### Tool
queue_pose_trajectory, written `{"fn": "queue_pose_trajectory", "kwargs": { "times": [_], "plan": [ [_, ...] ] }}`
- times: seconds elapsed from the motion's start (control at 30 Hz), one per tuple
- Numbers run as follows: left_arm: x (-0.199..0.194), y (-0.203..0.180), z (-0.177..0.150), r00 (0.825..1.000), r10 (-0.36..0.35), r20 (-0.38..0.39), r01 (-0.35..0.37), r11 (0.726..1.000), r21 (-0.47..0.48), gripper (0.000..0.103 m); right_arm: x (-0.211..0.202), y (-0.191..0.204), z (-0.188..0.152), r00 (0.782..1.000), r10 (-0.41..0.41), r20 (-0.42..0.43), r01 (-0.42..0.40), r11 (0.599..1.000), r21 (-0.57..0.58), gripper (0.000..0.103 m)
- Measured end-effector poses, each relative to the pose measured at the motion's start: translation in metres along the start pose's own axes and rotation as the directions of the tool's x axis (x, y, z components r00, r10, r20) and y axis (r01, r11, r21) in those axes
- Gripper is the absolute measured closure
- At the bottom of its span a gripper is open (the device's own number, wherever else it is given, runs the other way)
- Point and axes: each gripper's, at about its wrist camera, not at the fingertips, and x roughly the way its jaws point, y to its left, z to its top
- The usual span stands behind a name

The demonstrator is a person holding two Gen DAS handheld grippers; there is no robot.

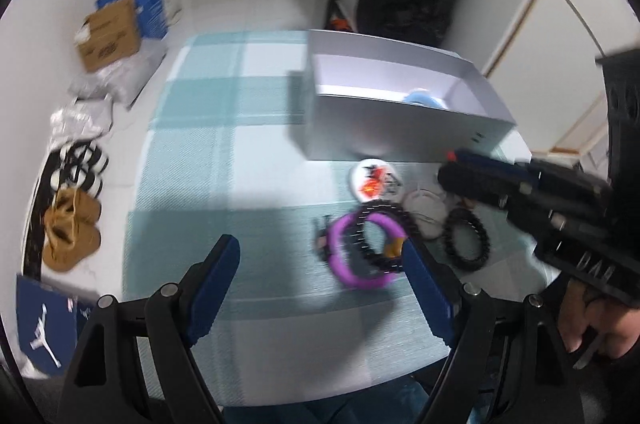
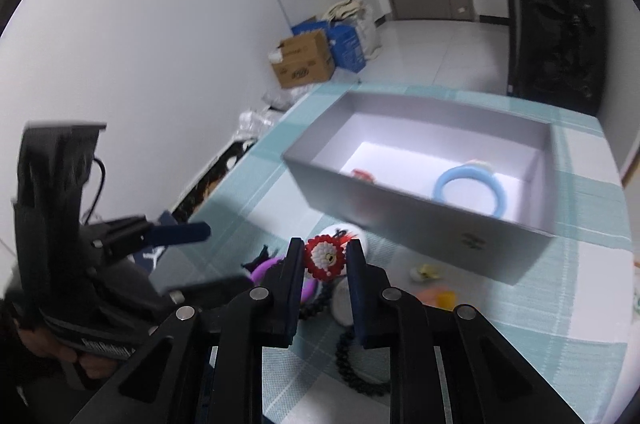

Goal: Organize jewelry
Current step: 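Grasp the red-and-white beaded flower charm with the right tool, then grasp the black coiled bracelet with the left tool while the right tool holds the flower charm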

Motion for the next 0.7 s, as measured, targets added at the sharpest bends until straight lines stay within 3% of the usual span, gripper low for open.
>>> {"fn": "queue_pose_trajectory", "kwargs": {
  "times": [0.27, 0.53, 0.63, 0.7],
  "plan": [
    [0.014, -0.031, 0.000, 0.998, 0.065, 0.011, -0.066, 0.986, 0.155, 0.023, -0.028, -0.023, 0.007, 0.997, -0.012, 0.071, 0.006, 0.996, 0.091, 0.083],
    [0.021, -0.038, -0.001, 0.991, 0.134, 0.004, -0.131, 0.965, 0.229, 0.023, -0.043, -0.032, 0.008, 0.994, -0.010, 0.107, -0.003, 0.993, 0.122, 0.083],
    [0.021, -0.038, 0.000, 0.991, 0.132, 0.009, -0.131, 0.963, 0.237, 0.039, -0.051, -0.034, 0.006, 0.993, -0.009, 0.121, -0.006, 0.992, 0.129, 0.083],
    [0.022, -0.038, 0.001, 0.990, 0.138, 0.006, -0.136, 0.963, 0.234, 0.043, -0.054, -0.036, 0.004, 0.992, -0.009, 0.129, -0.009, 0.990, 0.139, 0.083]
  ]
}}
